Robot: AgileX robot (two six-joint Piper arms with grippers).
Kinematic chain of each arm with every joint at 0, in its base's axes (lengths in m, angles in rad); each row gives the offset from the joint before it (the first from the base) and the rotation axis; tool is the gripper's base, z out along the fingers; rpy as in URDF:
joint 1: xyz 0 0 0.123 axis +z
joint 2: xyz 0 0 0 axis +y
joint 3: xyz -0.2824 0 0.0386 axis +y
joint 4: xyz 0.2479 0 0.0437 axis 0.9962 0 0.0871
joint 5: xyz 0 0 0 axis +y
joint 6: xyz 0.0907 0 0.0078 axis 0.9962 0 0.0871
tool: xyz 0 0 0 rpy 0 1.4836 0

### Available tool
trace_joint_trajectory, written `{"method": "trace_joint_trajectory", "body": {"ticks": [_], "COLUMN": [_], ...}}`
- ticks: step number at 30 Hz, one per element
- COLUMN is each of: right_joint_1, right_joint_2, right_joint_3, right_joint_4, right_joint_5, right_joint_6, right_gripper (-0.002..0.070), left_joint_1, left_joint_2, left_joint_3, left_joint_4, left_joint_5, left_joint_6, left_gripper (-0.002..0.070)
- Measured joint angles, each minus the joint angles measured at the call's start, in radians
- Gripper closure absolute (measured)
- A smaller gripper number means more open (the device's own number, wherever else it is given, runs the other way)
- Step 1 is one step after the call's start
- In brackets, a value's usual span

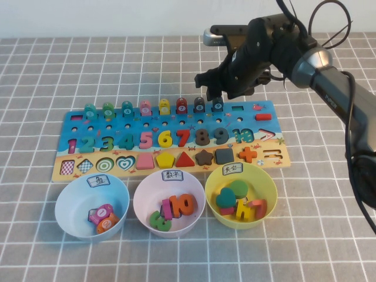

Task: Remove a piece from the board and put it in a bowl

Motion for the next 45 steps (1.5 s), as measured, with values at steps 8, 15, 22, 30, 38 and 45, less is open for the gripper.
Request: {"method": "trace_joint_trajectory", "body": {"ticks": [8, 15, 22, 30, 38, 45], "right_joint_1": [0.000, 0.000, 0.000, 0.000, 0.000, 0.000], "right_joint_2": [0.018, 0.031, 0.031, 0.031, 0.037, 0.045], "right_joint_3": [-0.002, -0.002, -0.002, -0.002, -0.002, -0.002], "right_joint_4": [0.000, 0.000, 0.000, 0.002, 0.002, 0.002], "right_joint_5": [0.000, 0.000, -0.011, -0.027, -0.029, -0.046], "right_joint_6": [0.000, 0.000, 0.000, 0.000, 0.000, 0.000], "right_gripper": [0.0309, 0.0309, 0.0309, 0.0309, 0.0341, 0.0372], "left_joint_1": [0.000, 0.000, 0.000, 0.000, 0.000, 0.000], "left_joint_2": [0.000, 0.000, 0.000, 0.000, 0.000, 0.000], "left_joint_3": [0.000, 0.000, 0.000, 0.000, 0.000, 0.000], "left_joint_4": [0.000, 0.000, 0.000, 0.000, 0.000, 0.000], "left_joint_5": [0.000, 0.000, 0.000, 0.000, 0.000, 0.000], "left_joint_6": [0.000, 0.000, 0.000, 0.000, 0.000, 0.000], "left_gripper": [0.0679, 0.0679, 0.0678, 0.0679, 0.0679, 0.0679]}}
